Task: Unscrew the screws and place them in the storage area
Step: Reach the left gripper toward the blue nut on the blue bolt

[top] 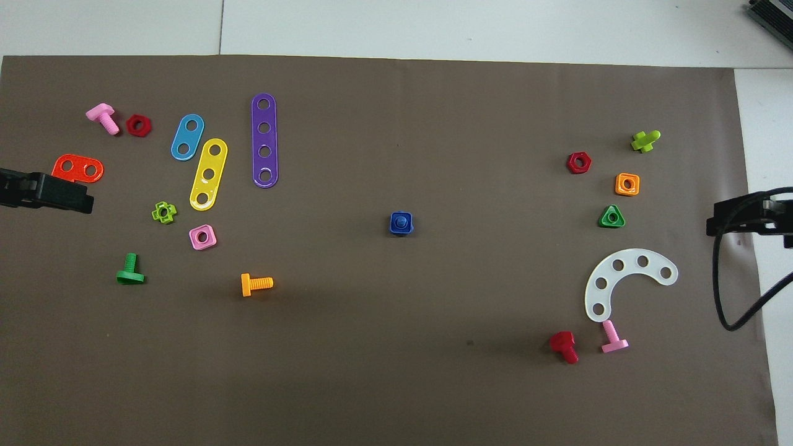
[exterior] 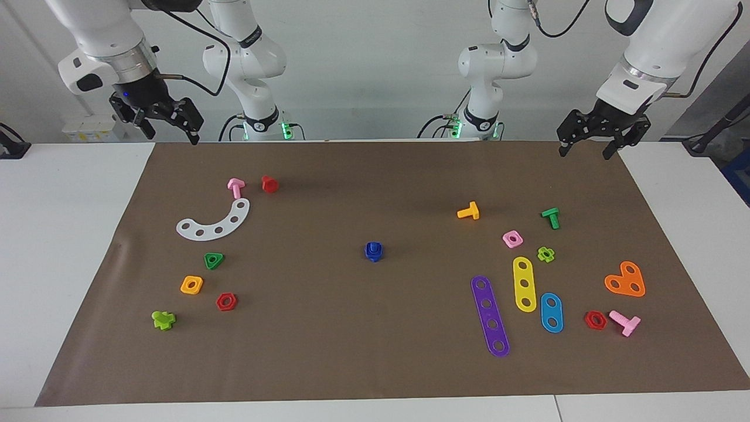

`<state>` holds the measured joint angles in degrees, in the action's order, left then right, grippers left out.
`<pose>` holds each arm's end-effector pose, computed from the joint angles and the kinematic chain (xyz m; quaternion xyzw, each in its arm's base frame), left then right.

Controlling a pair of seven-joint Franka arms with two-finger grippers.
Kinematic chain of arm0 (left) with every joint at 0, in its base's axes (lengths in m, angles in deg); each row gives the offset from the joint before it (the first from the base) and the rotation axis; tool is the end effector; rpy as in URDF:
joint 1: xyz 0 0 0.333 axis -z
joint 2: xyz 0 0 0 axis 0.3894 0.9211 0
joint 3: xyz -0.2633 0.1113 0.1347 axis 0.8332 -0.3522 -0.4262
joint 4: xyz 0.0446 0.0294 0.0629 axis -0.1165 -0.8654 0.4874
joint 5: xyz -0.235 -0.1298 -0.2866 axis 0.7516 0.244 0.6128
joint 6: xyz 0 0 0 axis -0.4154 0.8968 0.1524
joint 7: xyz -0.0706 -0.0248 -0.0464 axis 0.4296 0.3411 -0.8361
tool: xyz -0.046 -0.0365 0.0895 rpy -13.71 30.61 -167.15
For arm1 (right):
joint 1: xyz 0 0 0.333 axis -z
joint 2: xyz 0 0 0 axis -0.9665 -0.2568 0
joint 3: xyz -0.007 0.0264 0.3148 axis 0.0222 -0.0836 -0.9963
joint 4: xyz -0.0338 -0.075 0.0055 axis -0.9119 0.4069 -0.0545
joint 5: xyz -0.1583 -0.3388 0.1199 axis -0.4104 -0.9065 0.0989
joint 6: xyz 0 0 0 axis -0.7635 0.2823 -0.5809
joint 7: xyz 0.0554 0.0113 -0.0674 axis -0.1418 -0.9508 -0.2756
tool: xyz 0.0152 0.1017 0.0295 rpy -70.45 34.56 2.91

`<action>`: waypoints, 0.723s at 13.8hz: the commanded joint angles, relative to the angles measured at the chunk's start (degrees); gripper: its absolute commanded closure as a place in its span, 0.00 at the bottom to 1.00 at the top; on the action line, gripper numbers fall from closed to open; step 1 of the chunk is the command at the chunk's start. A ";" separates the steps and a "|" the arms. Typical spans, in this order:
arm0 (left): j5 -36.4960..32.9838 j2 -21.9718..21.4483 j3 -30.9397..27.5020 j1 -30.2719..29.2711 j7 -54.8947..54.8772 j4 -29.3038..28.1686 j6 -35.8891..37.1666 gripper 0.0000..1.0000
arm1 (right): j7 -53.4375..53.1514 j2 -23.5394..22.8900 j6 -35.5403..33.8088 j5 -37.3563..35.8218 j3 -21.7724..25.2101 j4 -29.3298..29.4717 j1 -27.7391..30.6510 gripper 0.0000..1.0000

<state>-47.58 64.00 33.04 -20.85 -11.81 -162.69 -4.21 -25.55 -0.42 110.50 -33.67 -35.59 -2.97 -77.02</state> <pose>0.5467 -0.0271 0.6381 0.9970 -0.0756 0.0003 0.0141 0.5179 -0.0175 0.6482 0.9955 -0.0916 -0.0246 0.0088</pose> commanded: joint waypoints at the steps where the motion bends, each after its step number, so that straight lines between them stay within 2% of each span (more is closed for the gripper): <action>1: -1.10 -1.24 -0.35 0.93 0.31 -1.54 -0.05 0.00 | 0.98 -0.24 -0.94 1.19 -0.10 0.88 0.41 0.00; 4: -1.02 -1.51 -0.35 0.75 0.48 -1.81 0.83 0.00 | 0.98 -0.24 -0.94 1.19 -0.10 0.88 0.41 0.00; 7: -1.10 -2.56 -0.17 1.28 2.49 -4.88 -3.80 0.01 | 0.98 -0.24 -0.94 1.19 -0.10 0.88 0.41 0.00; 8: -1.02 -3.52 0.35 3.72 3.11 -7.50 -6.09 0.01 | 0.98 -0.24 -0.94 1.19 -0.10 0.88 0.41 0.00; 10: -1.02 -2.83 0.53 6.10 3.29 -8.40 -7.77 0.01 | 0.98 -0.24 -0.94 1.19 -0.10 0.88 0.41 0.00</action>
<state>-47.57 63.14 33.60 -18.07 -10.38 -166.98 -8.69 -25.55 -0.42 110.50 -33.67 -35.59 -2.97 -77.02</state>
